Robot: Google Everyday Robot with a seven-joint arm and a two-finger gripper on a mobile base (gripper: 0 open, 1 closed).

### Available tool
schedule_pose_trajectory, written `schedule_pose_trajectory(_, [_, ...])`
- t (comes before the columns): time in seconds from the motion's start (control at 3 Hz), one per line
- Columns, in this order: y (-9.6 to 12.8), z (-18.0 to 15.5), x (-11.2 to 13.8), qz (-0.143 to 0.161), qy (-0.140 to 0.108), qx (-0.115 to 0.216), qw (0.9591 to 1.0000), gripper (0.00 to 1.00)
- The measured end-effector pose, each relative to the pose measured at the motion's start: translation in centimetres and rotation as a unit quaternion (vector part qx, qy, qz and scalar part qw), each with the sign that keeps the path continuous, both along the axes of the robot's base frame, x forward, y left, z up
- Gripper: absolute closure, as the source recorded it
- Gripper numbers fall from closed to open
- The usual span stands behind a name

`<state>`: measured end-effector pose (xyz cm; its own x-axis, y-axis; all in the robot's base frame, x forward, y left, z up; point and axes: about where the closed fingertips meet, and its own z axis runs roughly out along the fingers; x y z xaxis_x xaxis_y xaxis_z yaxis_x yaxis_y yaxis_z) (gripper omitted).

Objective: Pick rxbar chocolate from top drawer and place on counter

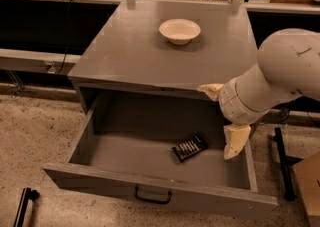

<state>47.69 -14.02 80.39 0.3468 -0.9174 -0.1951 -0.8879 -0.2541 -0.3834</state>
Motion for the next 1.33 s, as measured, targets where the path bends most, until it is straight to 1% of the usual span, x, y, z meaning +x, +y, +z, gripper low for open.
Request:
schedule_pose_trajectory(0.33, [1.4, -3.4, 0.3, 0.043, -0.001, -0.021, 0.9989, 0.00])
schedule_pose_trajectory(0.67, [2.7, -7.6, 0.4, 0.093, 0.004, -0.064, 0.9935, 0.00])
schedule_pose_trajectory(1.0, [3.3, -10.9, 0.7, 0.126, 0.025, -0.099, 0.9867, 0.00])
schedule_pose_trajectory(1.33, [3.3, -13.5, 1.0, 0.140, 0.046, -0.122, 0.9815, 0.00])
